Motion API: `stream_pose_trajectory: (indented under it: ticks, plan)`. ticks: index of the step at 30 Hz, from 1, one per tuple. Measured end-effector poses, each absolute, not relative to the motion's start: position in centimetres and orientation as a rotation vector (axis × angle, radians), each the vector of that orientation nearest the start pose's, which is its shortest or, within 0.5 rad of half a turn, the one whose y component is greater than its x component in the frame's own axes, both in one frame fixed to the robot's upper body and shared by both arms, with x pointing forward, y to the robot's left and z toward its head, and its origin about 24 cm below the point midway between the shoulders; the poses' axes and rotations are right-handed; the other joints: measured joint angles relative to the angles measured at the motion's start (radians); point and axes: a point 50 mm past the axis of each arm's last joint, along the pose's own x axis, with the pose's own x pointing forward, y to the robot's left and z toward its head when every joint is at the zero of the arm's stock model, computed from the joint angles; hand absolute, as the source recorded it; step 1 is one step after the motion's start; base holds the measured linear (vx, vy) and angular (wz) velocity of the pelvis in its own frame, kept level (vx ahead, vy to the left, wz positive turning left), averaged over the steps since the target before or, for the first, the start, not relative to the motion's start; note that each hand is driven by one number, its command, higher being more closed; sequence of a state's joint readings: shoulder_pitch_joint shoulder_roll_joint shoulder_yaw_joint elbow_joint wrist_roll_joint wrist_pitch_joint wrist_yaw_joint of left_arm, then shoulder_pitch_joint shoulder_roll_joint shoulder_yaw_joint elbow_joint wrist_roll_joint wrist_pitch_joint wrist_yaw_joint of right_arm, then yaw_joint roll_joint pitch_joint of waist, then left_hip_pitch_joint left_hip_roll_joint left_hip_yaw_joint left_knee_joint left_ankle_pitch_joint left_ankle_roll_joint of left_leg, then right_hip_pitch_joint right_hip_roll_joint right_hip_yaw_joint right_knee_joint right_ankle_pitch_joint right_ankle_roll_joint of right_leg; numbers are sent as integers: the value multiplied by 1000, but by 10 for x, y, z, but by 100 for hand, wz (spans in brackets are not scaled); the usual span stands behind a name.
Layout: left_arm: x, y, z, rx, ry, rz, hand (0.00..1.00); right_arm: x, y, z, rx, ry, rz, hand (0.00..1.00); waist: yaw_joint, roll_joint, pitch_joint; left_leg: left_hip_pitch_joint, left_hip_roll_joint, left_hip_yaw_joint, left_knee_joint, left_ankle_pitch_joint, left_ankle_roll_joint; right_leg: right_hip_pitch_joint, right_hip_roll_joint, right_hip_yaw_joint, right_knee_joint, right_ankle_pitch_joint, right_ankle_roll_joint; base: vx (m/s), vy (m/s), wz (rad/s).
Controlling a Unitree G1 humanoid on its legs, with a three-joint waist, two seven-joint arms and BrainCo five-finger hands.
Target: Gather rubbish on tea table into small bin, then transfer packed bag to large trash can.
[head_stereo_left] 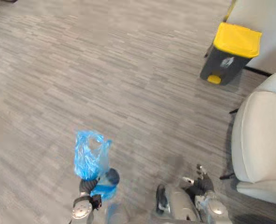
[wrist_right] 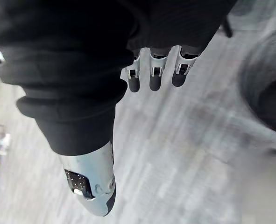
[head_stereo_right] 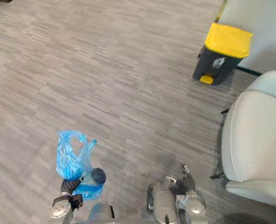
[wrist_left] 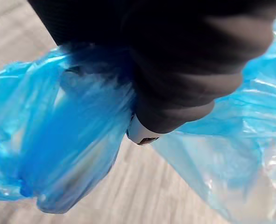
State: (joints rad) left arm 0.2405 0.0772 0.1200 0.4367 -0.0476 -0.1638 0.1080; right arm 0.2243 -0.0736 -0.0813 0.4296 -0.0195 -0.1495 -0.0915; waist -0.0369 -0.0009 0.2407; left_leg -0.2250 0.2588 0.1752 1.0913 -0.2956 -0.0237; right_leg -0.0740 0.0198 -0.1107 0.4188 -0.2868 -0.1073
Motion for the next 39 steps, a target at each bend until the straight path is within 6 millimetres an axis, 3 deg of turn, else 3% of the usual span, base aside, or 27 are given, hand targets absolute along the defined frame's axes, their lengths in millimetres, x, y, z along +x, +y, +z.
stream_pose_trajectory:
  ticks: [3, 5, 6, 7, 8, 10, 11, 12, 13, 14, 17, 19, 20, 21, 22, 23, 24, 25, 26, 27, 28, 31, 34, 35, 36, 38, 39]
  plan:
    - [157, 209, -76, 23, 457, 307, 100, 167, -208, -74, -115, 459, -236, 0, 47, -13, -4, -170, -72, 27, -155, -27, 25, 151, -4, 117, -140, 0, 0, 637, 34, -101]
    - [157, 204, -76, 7, 455, 296, 100, 172, -215, -73, -125, 457, -251, 0, 80, 2, -12, -236, -140, -77, -410, 13, -31, 176, -8, 183, -141, -13, 23, 668, 232, -154]
    - [146, 205, -81, 9, 488, 303, 100, 174, -215, -76, -128, 470, -248, 0, 94, 25, -26, -225, -151, -177, -635, 119, -57, 187, 7, 233, -115, -48, 72, 500, 231, -152]
    - [140, 202, -84, 6, 507, 300, 100, 172, -215, -78, -126, 483, -248, 0, 107, 27, -35, -218, -139, -193, -616, 239, -66, 194, 12, 268, -89, -83, 99, 775, 348, -187]
    - [134, 210, -87, 32, 536, 304, 100, 166, -202, -88, -89, 528, -240, 0, 101, -35, -68, -212, -152, -116, -521, 140, -33, 162, -42, 304, 17, -118, 136, 631, 226, -136]
    - [141, 211, -82, 48, 511, 285, 100, 163, -200, -89, -90, 533, -235, 0, 95, -59, -76, -167, -151, -49, -493, 70, -7, 93, -85, 269, 196, -80, 282, 668, 219, -102]
    - [144, 206, -81, 52, 501, 255, 100, 164, -199, -90, -96, 537, -231, 0, 75, -60, -68, -77, -151, -5, -505, 12, 14, -1, -133, 191, 425, -12, 365, 441, 161, -82]
    - [144, 207, -81, 57, 500, 254, 100, 164, -199, -90, -96, 537, -231, 0, 69, -57, -66, -38, -151, 8, -519, -1, 18, -27, -145, 157, 485, -22, 337, 635, 204, -89]
    - [144, 205, -80, 59, 500, 247, 100, 168, -199, -88, -98, 527, -227, 0, 51, -44, -58, 68, -143, 48, -576, -21, 23, -83, -168, 71, 561, -60, 248, 510, 135, -63]
    - [145, 205, -80, 59, 496, 247, 100, 169, -198, -88, -99, 524, -224, 0, 50, -30, -53, 131, -136, 74, -625, -24, 23, -123, -171, 12, 565, -79, 212, 602, 118, -80]
    - [153, 215, -72, 95, 455, 246, 100, 175, -199, -86, -105, 514, -223, 0, 46, -21, -51, 274, -120, 132, -775, -19, 13, -297, -174, -174, 423, -88, 156, 500, 42, -55]
    - [163, 221, -71, 104, 446, 254, 100, 176, -207, -91, -136, 548, -220, 0, 20, -8, -41, 348, -110, 131, -847, -17, -3, -381, -142, -230, 125, 25, 124, 553, -36, 13]
    - [165, 222, -72, 106, 451, 258, 100, 174, -210, -92, -152, 558, -220, 0, 15, -5, -38, 374, -106, 130, -857, -18, -41, -388, -123, -232, 28, 97, 111, 621, -108, 30]
    - [163, 227, -74, 123, 465, 267, 100, 171, -213, -93, -172, 575, -219, 0, 2, -8, -40, 423, -99, 121, -865, -26, -73, -375, -96, -218, -59, 276, 68, 676, -134, 11]
    - [161, 226, -78, 118, 488, 274, 100, 172, -219, -94, -201, 583, -218, 0, 3, 30, -38, 438, -66, 108, -830, -24, -95, -367, -72, -217, -13, 319, 15, 683, -135, -6]
    - [163, 226, -78, 121, 486, 271, 100, 177, -220, -91, -205, 570, -215, 0, 3, 37, -34, 424, -57, 104, -786, 8, -138, -375, -73, -218, 25, 292, 1, 657, -143, -17]
    - [167, 222, -78, 123, 482, 259, 100, 181, -222, -88, -210, 557, -220, 0, -2, 35, -33, 383, -61, 80, -668, 79, -142, -366, -87, -215, 70, 230, -2, 756, -208, -25]
    - [168, 217, -79, 110, 481, 253, 100, 182, -223, -87, -215, 552, -220, 0, 2, 42, -22, 313, -33, 64, -438, 225, -98, -285, -72, -199, 32, 188, -4, 738, -196, -27]
    - [167, 214, -80, 100, 483, 253, 100, 183, -223, -86, -216, 550, -218, 0, 9, 46, -13, 279, -13, 53, -332, 267, -89, -240, -53, -190, 3, 185, -3, 683, -132, -56]
    - [168, 210, -80, 87, 481, 251, 100, 186, -218, -85, -204, 540, -211, 0, 19, 65, 0, 210, 16, 37, -132, 182, -55, -143, -13, -166, -54, 180, -11, 398, -13, -77]
    - [168, 208, -81, 84, 480, 246, 100, 191, -215, -81, -198, 510, -217, 0, 37, 50, 11, 129, 15, 37, -25, 106, -47, -55, 3, -128, -107, 163, -8, 468, 9, -82]
    - [166, 204, -82, 88, 483, 223, 100, 198, -210, -74, -187, 468, -215, 0, 67, 22, 15, -31, -5, 71, -123, 58, 10, 36, 8, -57, -172, 122, 3, 403, 48, -77]
    - [159, 204, -85, 86, 503, 227, 100, 198, -213, -75, -197, 474, -233, 0, 86, 18, 20, -113, -51, 71, -419, 66, -4, 116, -2, 15, -210, 88, 46, 474, 190, -76]
    - [154, 203, -87, 81, 515, 233, 100, 194, -217, -78, -201, 494, -251, 0, 90, 28, 10, -96, -76, 73, -625, 123, -52, 136, -2, 35, -215, 69, 78, 476, 267, -74]
    - [152, 203, -88, 77, 521, 238, 100, 191, -220, -82, -206, 518, -257, 0, 108, 29, 8, -75, -88, 76, -673, 255, 23, 161, -7, 68, -208, 38, 113, 593, 308, -50]
    - [162, 202, -83, 69, 486, 242, 100, 184, -224, -86, -213, 547, -268, 0, 100, -11, -13, -70, -157, 89, -665, 203, 61, 163, -79, 56, -189, 22, 151, 574, 264, 5]
    - [163, 201, -82, 65, 484, 242, 100, 184, -225, -86, -214, 548, -271, 0, 100, -12, -14, -66, -166, 94, -657, 189, 70, 161, -93, 57, -160, 15, 164, 490, 228, 17]
